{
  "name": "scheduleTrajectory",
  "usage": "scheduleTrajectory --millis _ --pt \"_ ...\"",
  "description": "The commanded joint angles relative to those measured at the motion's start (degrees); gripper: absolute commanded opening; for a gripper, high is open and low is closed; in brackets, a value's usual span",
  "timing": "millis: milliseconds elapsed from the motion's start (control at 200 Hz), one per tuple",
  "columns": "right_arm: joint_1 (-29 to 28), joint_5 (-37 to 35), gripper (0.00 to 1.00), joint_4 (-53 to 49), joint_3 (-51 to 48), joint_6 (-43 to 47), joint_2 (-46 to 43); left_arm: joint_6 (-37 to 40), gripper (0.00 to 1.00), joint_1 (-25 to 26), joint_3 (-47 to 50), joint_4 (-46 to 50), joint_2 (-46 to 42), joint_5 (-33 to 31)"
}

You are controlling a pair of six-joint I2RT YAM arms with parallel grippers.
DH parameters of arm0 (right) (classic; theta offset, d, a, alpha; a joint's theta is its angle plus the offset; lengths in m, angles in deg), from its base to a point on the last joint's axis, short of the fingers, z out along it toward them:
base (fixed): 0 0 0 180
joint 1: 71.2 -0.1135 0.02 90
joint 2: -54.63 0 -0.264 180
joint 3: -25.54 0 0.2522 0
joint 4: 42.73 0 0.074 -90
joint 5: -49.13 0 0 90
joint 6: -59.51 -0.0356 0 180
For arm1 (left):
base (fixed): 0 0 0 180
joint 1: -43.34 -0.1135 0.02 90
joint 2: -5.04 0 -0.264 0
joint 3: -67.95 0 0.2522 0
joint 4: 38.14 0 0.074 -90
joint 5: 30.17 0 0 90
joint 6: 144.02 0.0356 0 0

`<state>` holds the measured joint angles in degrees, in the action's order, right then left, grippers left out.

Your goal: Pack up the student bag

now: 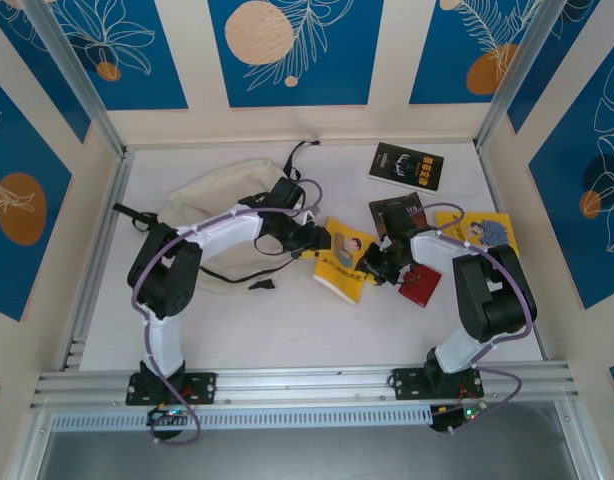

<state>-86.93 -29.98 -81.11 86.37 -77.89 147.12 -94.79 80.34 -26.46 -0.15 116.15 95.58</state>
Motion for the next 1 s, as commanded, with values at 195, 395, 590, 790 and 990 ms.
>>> scheduleTrajectory --millis 195,395,590,790,990 --pt "-1.81 5.46 0.25 4.14 -1.90 -1.37 1.92 -5.46 0.46 1.51 2.01 -6.93 1.24 9.58" --pt "-1.84 3.85 0.27 3.71 -2.27 -1.47 1.43 -2.74 0.38 1.56 1.81 -3.32 0.47 5.03" --pt "-1.90 2.93 0.34 3.28 -2.96 -1.07 -3.01 0.64 0.14 1.31 2.50 -0.33 -2.77 -0.95" --pt "-1.68 1.76 0.57 3.73 -3.15 -3.88 -13.19 2.82 0.00 -0.28 2.28 1.55 -8.81 -2.55" --pt "-4.05 2.39 0.76 12.92 -6.88 -12.48 -25.76 1.70 0.00 -4.29 4.07 1.19 -17.98 -5.81"
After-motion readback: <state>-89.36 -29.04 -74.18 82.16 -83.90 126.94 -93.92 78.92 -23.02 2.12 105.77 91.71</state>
